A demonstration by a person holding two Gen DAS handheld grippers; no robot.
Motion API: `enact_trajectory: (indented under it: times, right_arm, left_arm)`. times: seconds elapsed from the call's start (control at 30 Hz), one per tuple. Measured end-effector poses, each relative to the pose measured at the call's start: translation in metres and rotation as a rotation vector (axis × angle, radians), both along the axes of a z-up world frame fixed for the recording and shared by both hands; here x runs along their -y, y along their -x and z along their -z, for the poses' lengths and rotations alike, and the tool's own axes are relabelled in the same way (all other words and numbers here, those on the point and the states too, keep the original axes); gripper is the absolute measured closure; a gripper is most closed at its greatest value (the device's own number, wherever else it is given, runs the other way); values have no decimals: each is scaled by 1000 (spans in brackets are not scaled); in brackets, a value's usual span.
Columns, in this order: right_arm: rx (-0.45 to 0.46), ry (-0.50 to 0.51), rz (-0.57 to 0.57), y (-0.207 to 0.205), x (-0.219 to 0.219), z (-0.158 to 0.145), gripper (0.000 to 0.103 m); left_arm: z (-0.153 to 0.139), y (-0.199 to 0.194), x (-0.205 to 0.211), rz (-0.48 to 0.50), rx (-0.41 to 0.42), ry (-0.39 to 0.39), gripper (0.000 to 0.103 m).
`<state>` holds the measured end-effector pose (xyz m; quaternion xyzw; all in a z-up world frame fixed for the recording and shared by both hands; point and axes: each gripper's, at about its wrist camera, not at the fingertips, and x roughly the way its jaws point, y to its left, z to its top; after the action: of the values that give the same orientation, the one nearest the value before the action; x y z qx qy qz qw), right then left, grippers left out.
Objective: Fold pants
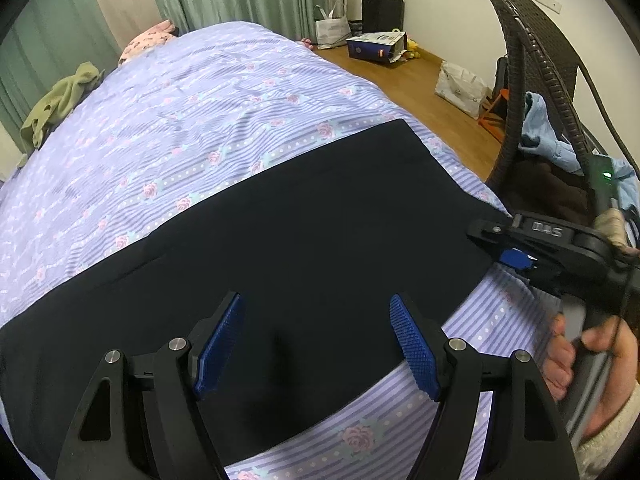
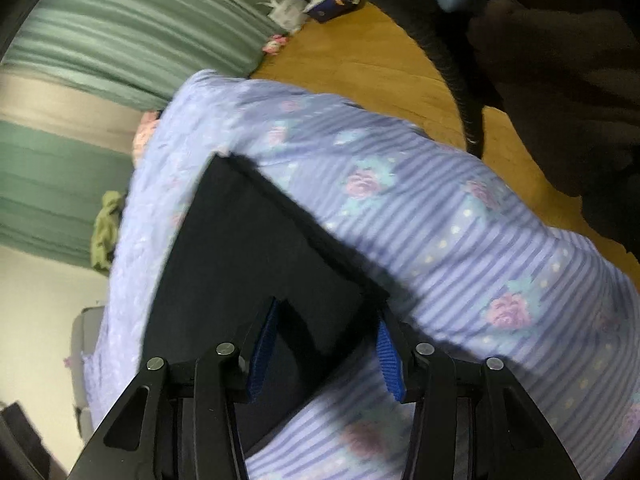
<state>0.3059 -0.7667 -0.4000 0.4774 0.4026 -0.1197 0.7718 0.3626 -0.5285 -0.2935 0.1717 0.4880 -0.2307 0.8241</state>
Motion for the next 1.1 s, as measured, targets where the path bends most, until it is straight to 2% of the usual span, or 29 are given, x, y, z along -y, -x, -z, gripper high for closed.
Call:
enact_trajectory:
  times: [0.1, 0.17, 0.3, 0.33, 0.4, 0.43, 0.53, 0.6, 0.67, 0.73, 0.83, 0.9, 1.0, 1.1]
  right_arm:
    - [13, -32, 26, 11, -2, 6, 59]
    - [17, -49, 59, 12, -1, 15, 64]
    - [8, -50, 92, -1, 4, 18, 64]
    - [1, -45, 91, -3, 4, 16, 65]
    - [-13, -30, 81, -5, 3, 6, 75]
    - [-7, -12, 78, -4, 1, -3, 79]
    - [-2, 88, 52, -6, -8, -37, 82]
    - [20, 191, 0, -12, -24, -72, 87]
    - [48, 297, -62, -19, -43, -109, 88]
    - [93, 360, -118, -26, -61, -138, 88]
    - [180, 465, -235, -39, -106, -191, 89]
    - [222, 509, -309, -48, -138, -215, 89]
    - [280, 564, -434, -61, -196, -243, 90]
    - [304, 599, -569, -77, -262, -253, 90]
  left_arm:
    - [0, 0, -6, -10, -2, -6, 28]
    - [0, -1, -9, -14, 0, -10, 28]
    - [-2, -2, -17, -28, 4, -8, 28]
    - [-3, -2, -20, -34, 6, -6, 28]
    - [-6, -3, -26, -49, 7, -4, 28]
    - [-10, -3, -31, -62, 7, 4, 28]
    - [-18, -5, -45, -106, -1, 21, 28]
    - [-27, -5, -62, -144, -6, 40, 28]
    - [-36, -4, -81, -180, 0, 51, 28]
    - [-49, -2, -110, -236, 9, 67, 28]
    - [-67, 4, -161, -327, 11, 93, 28]
    - [-80, 10, -200, -391, 17, 109, 28]
    - [-93, 18, -248, -459, 34, 108, 28]
    - [-104, 28, -302, -536, 66, 94, 28]
